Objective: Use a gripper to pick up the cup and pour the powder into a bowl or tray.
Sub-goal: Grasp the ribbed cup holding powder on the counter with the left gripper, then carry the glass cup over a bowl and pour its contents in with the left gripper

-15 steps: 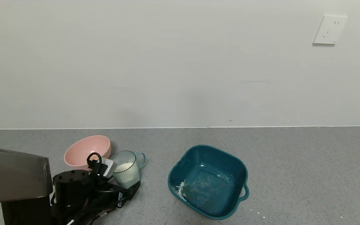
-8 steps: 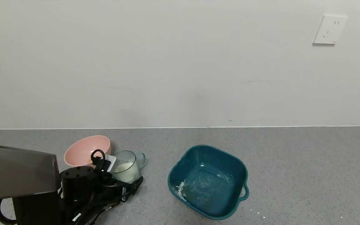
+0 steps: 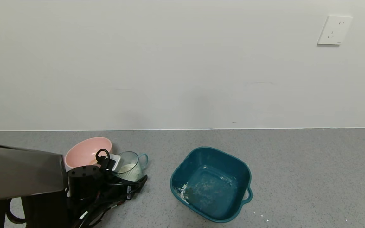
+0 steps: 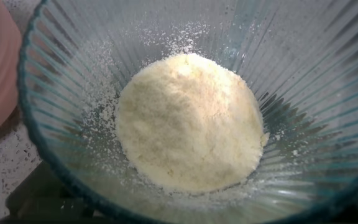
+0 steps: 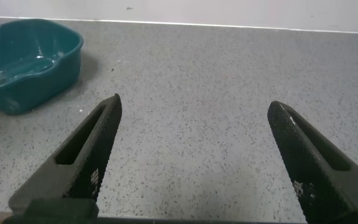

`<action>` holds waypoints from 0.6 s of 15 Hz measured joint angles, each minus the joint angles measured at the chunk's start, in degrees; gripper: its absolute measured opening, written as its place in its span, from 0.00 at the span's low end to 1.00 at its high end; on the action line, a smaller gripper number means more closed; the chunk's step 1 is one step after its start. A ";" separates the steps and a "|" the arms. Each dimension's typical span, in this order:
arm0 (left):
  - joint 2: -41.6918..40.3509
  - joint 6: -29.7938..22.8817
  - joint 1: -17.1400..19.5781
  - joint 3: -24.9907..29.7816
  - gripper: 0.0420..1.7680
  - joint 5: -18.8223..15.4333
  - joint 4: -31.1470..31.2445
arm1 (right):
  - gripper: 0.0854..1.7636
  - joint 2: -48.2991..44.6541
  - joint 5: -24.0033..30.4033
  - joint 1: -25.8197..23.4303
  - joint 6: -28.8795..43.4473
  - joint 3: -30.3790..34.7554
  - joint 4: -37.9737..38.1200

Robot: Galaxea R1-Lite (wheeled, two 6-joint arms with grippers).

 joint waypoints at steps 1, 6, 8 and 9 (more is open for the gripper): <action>0.10 0.00 0.00 -0.21 0.97 0.00 0.02 | 0.97 0.00 0.00 0.00 0.00 0.00 0.00; 0.21 -0.96 0.02 -0.32 0.73 -0.16 0.06 | 0.97 0.00 0.00 0.00 0.01 0.00 0.00; 0.12 -0.98 0.04 -0.32 0.73 -0.11 0.09 | 0.97 0.00 0.00 0.00 0.00 0.00 0.00; 0.09 -0.98 0.06 -0.27 0.72 -0.13 0.06 | 0.97 0.02 0.00 0.00 0.00 0.00 0.00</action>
